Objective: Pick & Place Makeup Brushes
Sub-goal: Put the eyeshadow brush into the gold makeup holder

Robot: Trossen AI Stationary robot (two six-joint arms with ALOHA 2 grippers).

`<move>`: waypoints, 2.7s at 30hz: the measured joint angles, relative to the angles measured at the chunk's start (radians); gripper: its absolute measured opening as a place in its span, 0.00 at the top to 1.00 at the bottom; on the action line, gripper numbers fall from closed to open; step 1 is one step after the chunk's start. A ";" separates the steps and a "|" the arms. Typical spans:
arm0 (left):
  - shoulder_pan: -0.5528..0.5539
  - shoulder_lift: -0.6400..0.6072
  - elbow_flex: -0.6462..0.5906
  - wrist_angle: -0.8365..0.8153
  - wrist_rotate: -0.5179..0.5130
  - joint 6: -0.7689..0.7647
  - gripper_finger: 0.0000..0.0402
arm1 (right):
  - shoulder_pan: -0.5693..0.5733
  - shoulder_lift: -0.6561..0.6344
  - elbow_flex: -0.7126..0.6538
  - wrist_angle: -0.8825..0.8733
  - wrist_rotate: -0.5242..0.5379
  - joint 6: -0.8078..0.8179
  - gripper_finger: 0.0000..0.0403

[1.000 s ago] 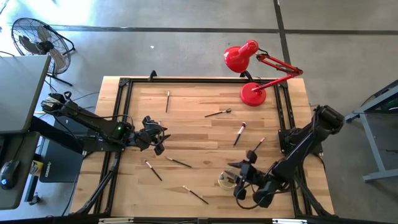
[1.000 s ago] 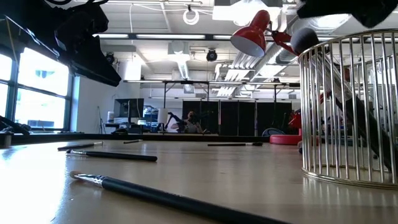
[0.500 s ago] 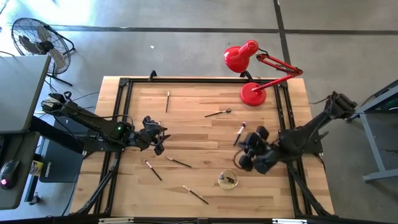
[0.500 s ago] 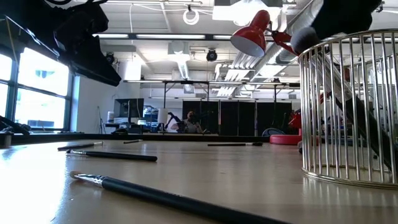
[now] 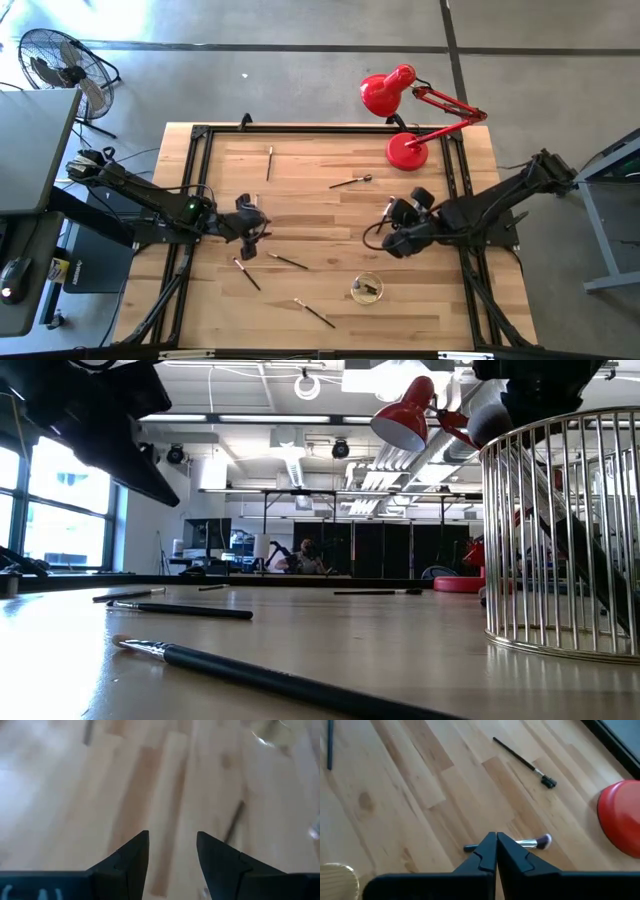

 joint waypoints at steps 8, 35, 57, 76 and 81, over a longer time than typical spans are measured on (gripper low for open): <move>0.000 0.000 -0.001 -0.098 0.046 -0.085 0.60 | -0.025 0.000 0.000 0.007 0.088 -0.005 0.99; 0.168 0.022 -0.001 -0.419 -0.046 -0.838 0.60 | -0.038 0.001 0.000 0.098 0.205 -0.027 0.97; 0.282 0.281 -0.001 -0.265 0.096 -0.677 0.60 | -0.038 0.001 0.000 0.117 0.204 -0.027 0.97; 0.281 0.328 0.000 -0.161 0.098 -0.293 0.96 | -0.307 0.192 0.000 0.716 -0.303 -0.553 1.00; 0.281 0.328 0.000 -0.150 0.092 -0.269 0.99 | -0.390 0.335 0.013 0.962 -0.486 -0.633 0.99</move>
